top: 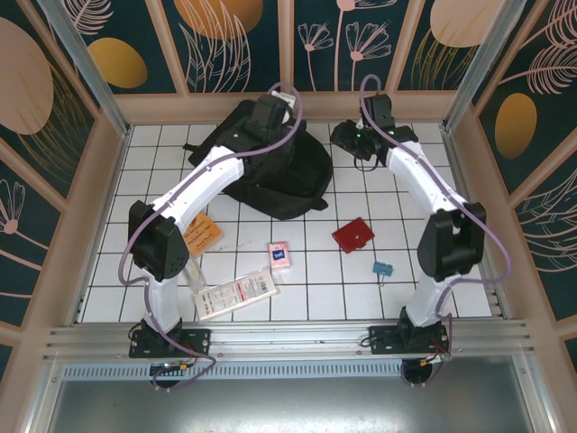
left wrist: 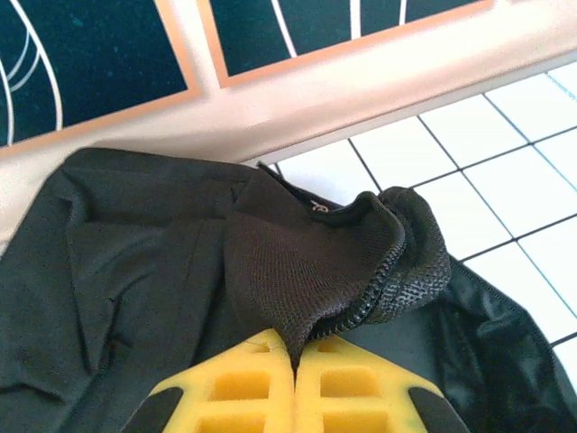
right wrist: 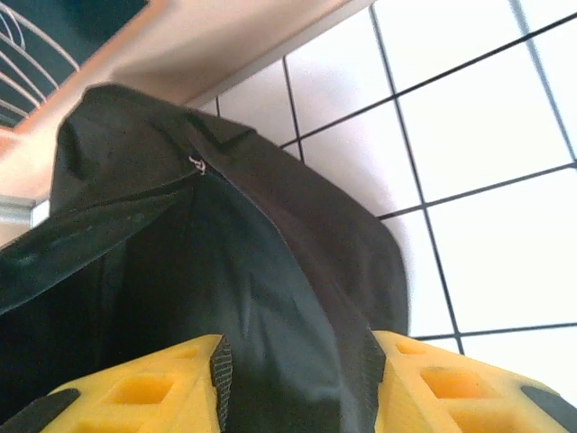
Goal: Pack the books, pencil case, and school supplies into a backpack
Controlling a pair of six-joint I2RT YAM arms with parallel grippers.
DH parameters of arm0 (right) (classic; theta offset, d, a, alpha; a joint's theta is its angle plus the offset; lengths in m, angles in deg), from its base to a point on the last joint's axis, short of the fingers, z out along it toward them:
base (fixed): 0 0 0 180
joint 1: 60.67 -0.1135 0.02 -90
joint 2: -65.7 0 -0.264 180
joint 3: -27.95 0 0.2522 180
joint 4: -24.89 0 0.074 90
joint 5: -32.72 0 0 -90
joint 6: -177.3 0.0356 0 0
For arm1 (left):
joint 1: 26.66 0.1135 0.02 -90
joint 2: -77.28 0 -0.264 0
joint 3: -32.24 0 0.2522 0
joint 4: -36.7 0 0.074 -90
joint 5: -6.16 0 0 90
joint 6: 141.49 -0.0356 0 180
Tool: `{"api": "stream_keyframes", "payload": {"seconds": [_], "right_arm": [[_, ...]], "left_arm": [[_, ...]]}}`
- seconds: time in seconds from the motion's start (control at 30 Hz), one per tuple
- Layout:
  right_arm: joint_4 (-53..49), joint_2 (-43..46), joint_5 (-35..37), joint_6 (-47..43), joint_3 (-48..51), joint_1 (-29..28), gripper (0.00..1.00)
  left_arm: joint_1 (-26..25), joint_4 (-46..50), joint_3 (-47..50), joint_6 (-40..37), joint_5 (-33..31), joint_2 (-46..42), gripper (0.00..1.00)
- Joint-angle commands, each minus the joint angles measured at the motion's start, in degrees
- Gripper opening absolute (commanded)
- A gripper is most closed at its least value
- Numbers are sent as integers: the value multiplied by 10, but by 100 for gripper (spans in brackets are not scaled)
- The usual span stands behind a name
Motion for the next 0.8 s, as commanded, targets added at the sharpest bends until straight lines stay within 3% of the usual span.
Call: {"api": "stream_keyframes", "payload": {"seconds": [0.0,0.13,0.2,0.33,0.4,0.77], "right_arm": [[-67,77,35,37,67,-1,45],[-87,137,-1,66,198,-3,47],[-76,171,-10,101,273,-6,52],[-42,230,-6,175,383,-13,74],[-24,243,-5,191,413,-12,80],[124,194,-89,178,523,37,80]], "left_arm": [[20,-58,3,54,76,-15,0],[26,-70,26,83,122,-27,0],[27,-81,47,98,132,-37,0],[31,-104,85,114,161,-53,0],[34,-113,100,118,168,-60,0],[33,-139,110,155,254,-47,0]]}}
